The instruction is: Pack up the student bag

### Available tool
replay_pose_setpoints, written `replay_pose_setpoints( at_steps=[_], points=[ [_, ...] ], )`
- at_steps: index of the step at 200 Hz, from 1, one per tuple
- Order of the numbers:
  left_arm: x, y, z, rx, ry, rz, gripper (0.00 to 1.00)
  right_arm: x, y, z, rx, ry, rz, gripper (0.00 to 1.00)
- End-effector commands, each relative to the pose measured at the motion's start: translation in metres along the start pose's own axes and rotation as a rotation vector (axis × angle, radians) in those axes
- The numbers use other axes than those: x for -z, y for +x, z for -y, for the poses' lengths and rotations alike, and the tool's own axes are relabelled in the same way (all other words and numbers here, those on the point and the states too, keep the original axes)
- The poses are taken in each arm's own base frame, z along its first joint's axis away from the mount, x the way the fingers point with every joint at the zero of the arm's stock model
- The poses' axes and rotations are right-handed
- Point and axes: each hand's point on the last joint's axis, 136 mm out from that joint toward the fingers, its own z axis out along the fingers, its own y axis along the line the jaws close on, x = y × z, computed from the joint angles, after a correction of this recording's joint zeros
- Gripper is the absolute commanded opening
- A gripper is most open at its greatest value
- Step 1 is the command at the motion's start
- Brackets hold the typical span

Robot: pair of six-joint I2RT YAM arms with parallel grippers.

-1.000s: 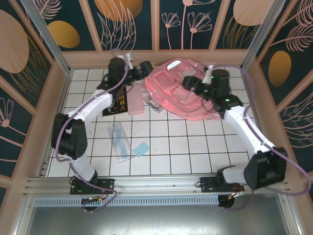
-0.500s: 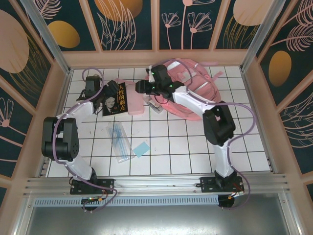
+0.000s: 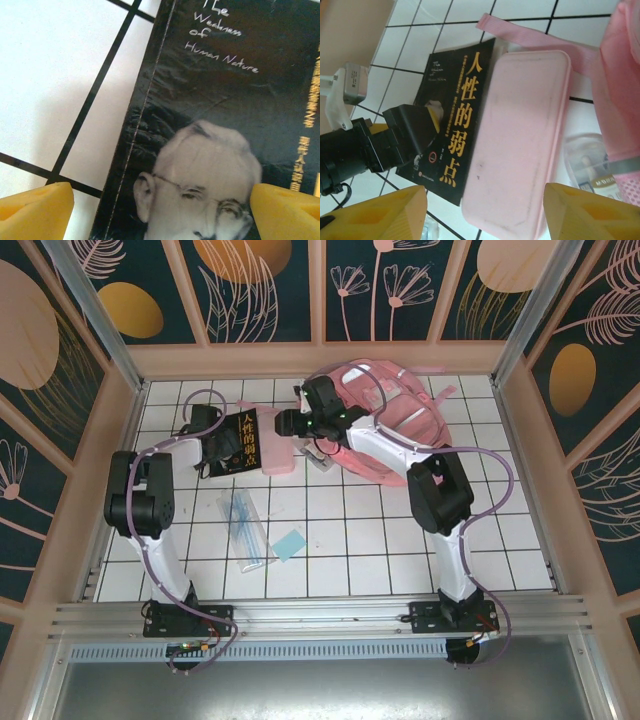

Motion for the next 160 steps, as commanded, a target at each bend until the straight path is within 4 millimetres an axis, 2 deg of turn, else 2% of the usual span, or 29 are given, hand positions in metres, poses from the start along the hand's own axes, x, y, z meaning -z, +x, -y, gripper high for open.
replay_pose_setpoints(
  at_steps=[1,18,28,50,62,72,99,117,131,160],
  points=[
    [-0.012,0.01,-0.008,-0.034,-0.044,-0.054,0.91,0.023,-0.016,-0.002,0.029,0.017,0.058,0.64],
    [-0.023,0.022,-0.013,-0.051,-0.064,-0.1,0.9,0.025,-0.016,0.002,0.022,0.025,0.064,0.64],
    [-0.029,0.028,-0.014,-0.062,-0.066,-0.13,0.78,0.028,-0.016,0.004,0.018,0.025,0.071,0.64],
    [-0.032,0.03,-0.015,-0.077,-0.082,-0.159,0.78,0.034,-0.019,0.007,0.005,0.021,0.091,0.64],
    [-0.035,0.034,-0.018,-0.087,-0.101,-0.184,0.71,0.037,-0.021,0.009,-0.001,0.02,0.102,0.64],
    [-0.035,0.036,-0.019,-0.092,-0.109,-0.193,0.7,0.04,-0.024,0.011,-0.007,0.019,0.113,0.64],
    [-0.035,0.033,-0.025,-0.093,-0.139,-0.173,0.53,0.049,-0.029,0.016,-0.025,0.011,0.138,0.64],
    [-0.035,0.032,-0.026,-0.093,-0.148,-0.163,0.49,0.053,-0.031,0.021,-0.033,0.011,0.149,0.64],
    [-0.033,0.029,-0.027,-0.089,-0.152,-0.156,0.36,0.056,-0.031,0.023,-0.038,0.008,0.154,0.64],
    [-0.012,0.01,-0.012,-0.076,-0.097,-0.103,0.18,0.054,-0.029,0.026,-0.048,0.004,0.148,0.64]
  ],
)
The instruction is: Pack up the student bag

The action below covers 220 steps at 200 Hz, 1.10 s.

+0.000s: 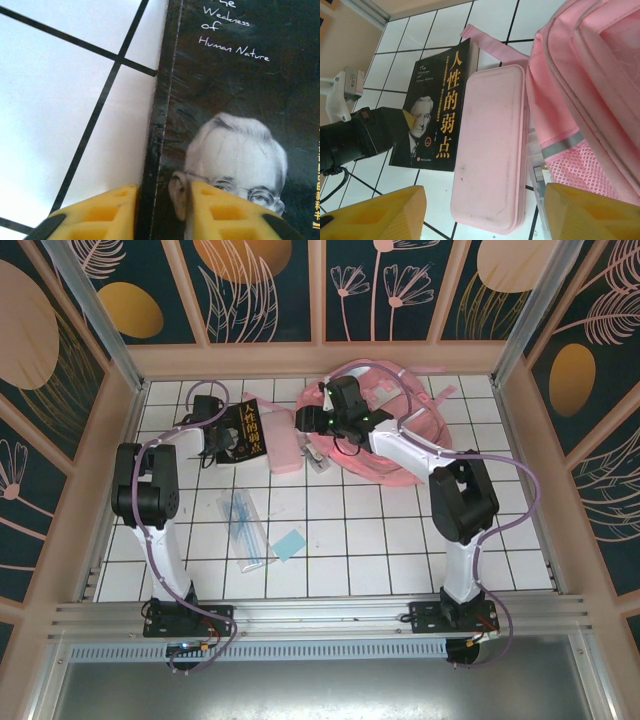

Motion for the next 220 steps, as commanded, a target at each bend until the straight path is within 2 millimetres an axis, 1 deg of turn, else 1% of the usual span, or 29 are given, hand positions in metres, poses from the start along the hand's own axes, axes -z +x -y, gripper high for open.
replay_pose_setpoints(
  at_steps=[1,19,25,28,57,89,97,98,101,121,130,141,158,176,197,213,220],
  points=[
    [0.001,0.033,-0.017,-0.027,-0.061,-0.115,0.18,0.011,-0.015,-0.009,-0.006,-0.034,0.054,0.64],
    [0.02,0.015,-0.009,-0.017,-0.023,-0.063,0.1,0.01,-0.015,-0.009,-0.011,-0.04,0.052,0.64],
    [0.026,0.01,-0.006,-0.012,-0.009,-0.047,0.04,0.009,-0.015,-0.009,-0.012,-0.041,0.053,0.64],
    [0.029,0.007,-0.004,-0.011,-0.001,-0.039,0.0,0.009,-0.015,-0.009,-0.013,-0.04,0.052,0.64],
    [0.063,-0.018,0.013,0.01,0.093,0.046,0.0,0.01,-0.015,-0.01,-0.013,-0.044,0.053,0.64],
    [0.104,-0.041,0.04,0.038,0.267,0.147,0.0,0.013,-0.015,-0.012,-0.014,-0.056,0.053,0.64],
    [0.107,-0.043,0.045,0.044,0.296,0.152,0.0,0.013,-0.015,-0.012,-0.015,-0.06,0.049,0.64],
    [0.113,-0.046,0.047,0.045,0.306,0.166,0.0,0.013,-0.014,-0.012,-0.015,-0.06,0.048,0.64],
    [0.12,-0.05,0.049,0.048,0.324,0.182,0.0,0.014,-0.014,-0.013,-0.015,-0.064,0.046,0.64],
    [0.138,-0.061,0.061,0.07,0.406,0.232,0.0,0.016,-0.011,-0.016,-0.023,-0.083,0.04,0.64],
    [0.141,-0.064,0.064,0.077,0.432,0.252,0.0,0.017,-0.01,-0.017,-0.026,-0.093,0.043,0.63],
    [0.141,-0.064,0.068,0.083,0.462,0.254,0.0,0.017,-0.008,-0.017,-0.034,-0.106,0.042,0.63],
    [0.133,-0.058,0.078,0.088,0.515,0.218,0.0,0.014,-0.004,-0.021,-0.044,-0.146,0.031,0.62],
    [0.122,-0.049,0.079,0.1,0.526,0.181,0.0,0.008,-0.001,-0.023,-0.051,-0.165,0.008,0.62],
    [0.118,-0.042,0.07,0.1,0.481,0.178,0.0,0.007,-0.002,-0.023,-0.049,-0.166,0.008,0.62],
    [0.112,-0.041,0.054,0.103,0.389,0.186,0.0,0.003,-0.001,-0.029,-0.046,-0.201,-0.005,0.61],
    [0.108,-0.039,0.045,0.109,0.337,0.185,0.07,-0.001,-0.001,-0.036,-0.044,-0.227,-0.017,0.58]
  ],
)
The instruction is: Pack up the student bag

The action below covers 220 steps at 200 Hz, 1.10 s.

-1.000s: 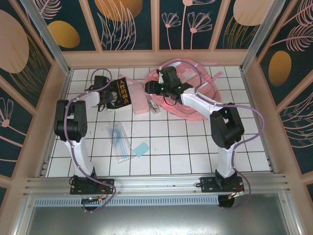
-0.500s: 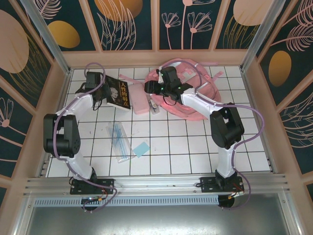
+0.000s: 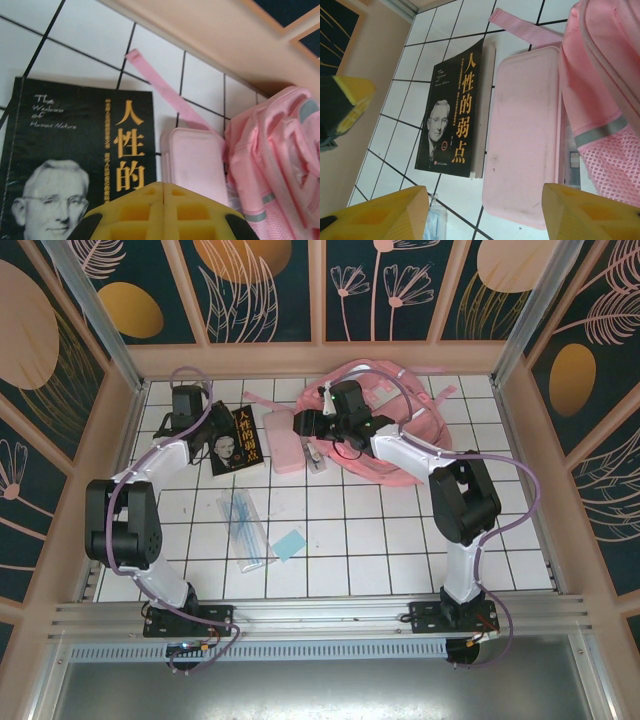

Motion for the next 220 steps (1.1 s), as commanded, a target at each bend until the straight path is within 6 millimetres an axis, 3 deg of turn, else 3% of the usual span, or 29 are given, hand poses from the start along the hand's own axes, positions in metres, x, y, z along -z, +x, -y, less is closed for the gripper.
replay_pose_setpoints(
  at_steps=[1,18,29,43,89,126,179,186,220],
  points=[
    [0.002,0.001,-0.022,0.004,-0.111,0.019,0.08,-0.002,-0.015,-0.022,0.009,-0.098,0.015,0.57],
    [0.001,0.007,-0.045,0.01,-0.213,0.023,0.37,-0.021,-0.011,-0.034,0.021,-0.122,-0.028,0.51],
    [-0.001,0.011,-0.055,0.017,-0.25,0.019,0.47,-0.033,-0.007,-0.041,0.027,-0.128,-0.051,0.49],
    [-0.001,0.014,-0.063,0.029,-0.273,0.019,0.51,-0.05,0.0,-0.047,0.02,-0.14,-0.084,0.46],
    [-0.013,0.035,-0.107,0.111,-0.318,-0.024,0.53,-0.109,0.031,-0.068,0.026,-0.142,-0.172,0.42],
    [-0.026,0.051,-0.115,0.154,-0.287,-0.056,0.51,-0.148,0.04,-0.049,-0.001,-0.049,-0.18,0.4],
    [-0.038,0.071,-0.122,0.18,-0.268,-0.105,0.51,-0.172,0.036,-0.002,0.013,0.166,-0.103,0.43],
    [-0.037,0.083,-0.129,0.182,-0.283,-0.128,0.5,-0.173,0.037,0.002,0.015,0.179,-0.099,0.43],
    [-0.039,0.092,-0.13,0.188,-0.269,-0.151,0.45,-0.184,0.046,0.004,0.036,0.182,-0.114,0.45]
  ],
)
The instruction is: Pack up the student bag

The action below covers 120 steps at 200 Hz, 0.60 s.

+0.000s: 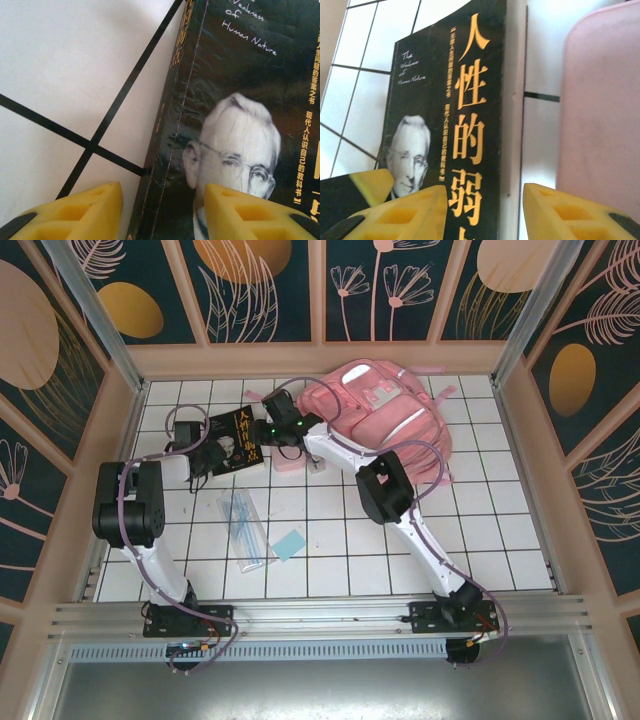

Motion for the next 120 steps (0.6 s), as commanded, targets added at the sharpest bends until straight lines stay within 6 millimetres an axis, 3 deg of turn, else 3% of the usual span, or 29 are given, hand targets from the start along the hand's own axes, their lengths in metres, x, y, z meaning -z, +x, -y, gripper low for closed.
replay_pose_setpoints(
  at_steps=[1,34,77,96,120],
  points=[
    [-0.008,0.014,-0.004,0.016,0.014,-0.044,0.45,-0.015,0.008,0.016,0.016,0.064,-0.007,0.45],
    [-0.012,0.027,0.007,0.048,0.096,-0.092,0.38,-0.03,0.032,0.014,0.065,0.094,-0.05,0.45],
    [-0.002,0.04,0.01,0.07,0.149,-0.122,0.39,-0.035,0.049,0.024,0.113,0.147,-0.089,0.45],
    [0.004,0.052,0.002,0.053,0.119,-0.143,0.4,-0.029,0.05,0.029,0.144,0.196,-0.097,0.45],
    [0.009,0.084,-0.014,0.044,0.085,-0.202,0.4,-0.02,0.046,0.02,0.189,0.186,-0.095,0.46]
  ],
)
